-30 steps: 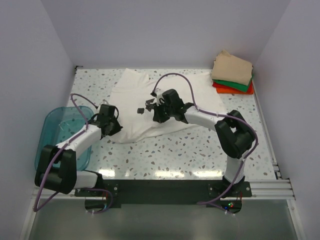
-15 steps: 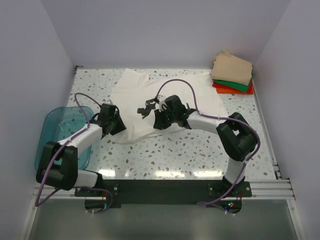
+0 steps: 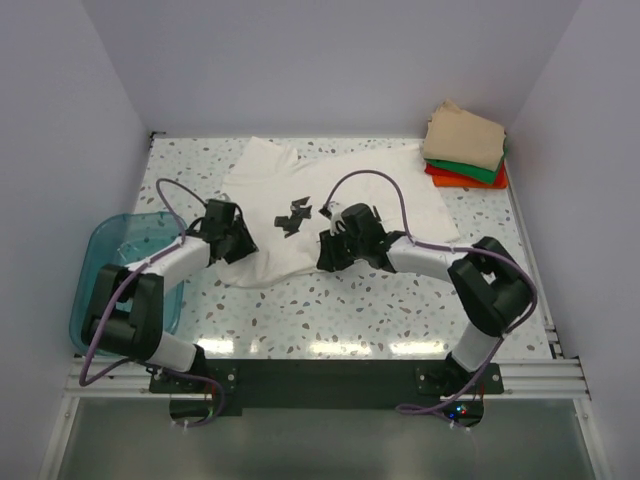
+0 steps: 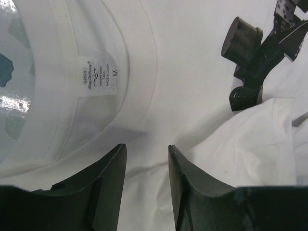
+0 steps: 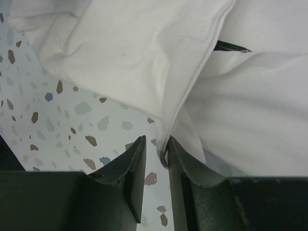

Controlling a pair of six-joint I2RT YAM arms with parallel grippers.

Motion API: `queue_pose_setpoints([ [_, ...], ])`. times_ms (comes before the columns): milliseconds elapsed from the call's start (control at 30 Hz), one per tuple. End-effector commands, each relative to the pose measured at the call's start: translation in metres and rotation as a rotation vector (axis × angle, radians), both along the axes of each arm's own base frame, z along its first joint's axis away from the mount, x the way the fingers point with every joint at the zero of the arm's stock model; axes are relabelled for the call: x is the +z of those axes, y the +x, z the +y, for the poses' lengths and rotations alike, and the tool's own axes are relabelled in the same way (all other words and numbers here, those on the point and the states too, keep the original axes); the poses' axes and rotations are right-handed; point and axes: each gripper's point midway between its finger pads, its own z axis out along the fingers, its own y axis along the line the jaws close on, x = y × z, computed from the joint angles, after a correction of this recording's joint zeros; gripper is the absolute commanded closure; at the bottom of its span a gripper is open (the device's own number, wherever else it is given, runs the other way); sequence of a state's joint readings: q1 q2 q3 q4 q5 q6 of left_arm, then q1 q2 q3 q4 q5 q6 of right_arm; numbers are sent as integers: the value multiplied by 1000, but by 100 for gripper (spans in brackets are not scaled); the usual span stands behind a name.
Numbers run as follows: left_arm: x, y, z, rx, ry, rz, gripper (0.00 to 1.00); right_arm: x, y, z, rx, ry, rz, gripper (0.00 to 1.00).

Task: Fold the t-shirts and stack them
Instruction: Fold the tshirt

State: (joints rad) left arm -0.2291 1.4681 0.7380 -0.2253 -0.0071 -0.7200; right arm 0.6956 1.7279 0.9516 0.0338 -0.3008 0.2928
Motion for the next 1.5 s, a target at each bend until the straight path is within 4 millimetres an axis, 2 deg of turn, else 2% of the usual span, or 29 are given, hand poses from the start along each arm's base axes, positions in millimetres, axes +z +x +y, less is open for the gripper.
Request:
queue_pose_setpoints([
  [0,20,30,-2,19,-10,-78,55,26,5,3,-46,71,-81,72],
  [100,18,33,-4,15,-13,-69,56,31,13,0,-82,61,-109,71],
  [133,18,33,-4,15,-15,-72,56,32,20,-4,-105,37,-127,67],
  [233,21,32,-4,16,-19,-79,56,45,45,6,-150,31,-164,60],
  [267,23,32,-5,13,-24,-82,56,59,61,14,-168,41,-198,59],
  [333,27,29,-2,15,-16,-92,56,47,77,17,-195,-2,-192,56],
  [367,28,28,-1,16,-10,-95,56,60,93,23,-213,11,-225,55],
  [400,29,26,0,15,-6,-94,56,48,99,27,-213,-11,-206,54],
  [433,33,25,0,14,-8,-105,56,44,105,28,-214,-22,-200,52],
  [467,34,24,1,15,-9,-106,56,55,116,36,-216,-3,-223,52],
  [500,34,21,1,16,-10,-103,56,39,123,38,-209,-31,-215,52],
  [533,37,20,2,16,-12,-112,56,29,121,35,-203,-73,-187,52],
  [600,40,16,3,16,-7,-116,56,25,130,37,-207,-89,-194,52],
  [633,44,15,4,16,-5,-129,56,15,129,37,-199,-110,-181,52],
  [733,50,10,8,19,3,-142,55,5,131,36,-186,-136,-168,52],
  [1133,63,3,10,8,-16,-173,55,-21,122,42,-147,-160,-120,54],
  [1467,56,-3,6,2,-46,-169,55,-17,114,49,-137,-153,-124,69],
])
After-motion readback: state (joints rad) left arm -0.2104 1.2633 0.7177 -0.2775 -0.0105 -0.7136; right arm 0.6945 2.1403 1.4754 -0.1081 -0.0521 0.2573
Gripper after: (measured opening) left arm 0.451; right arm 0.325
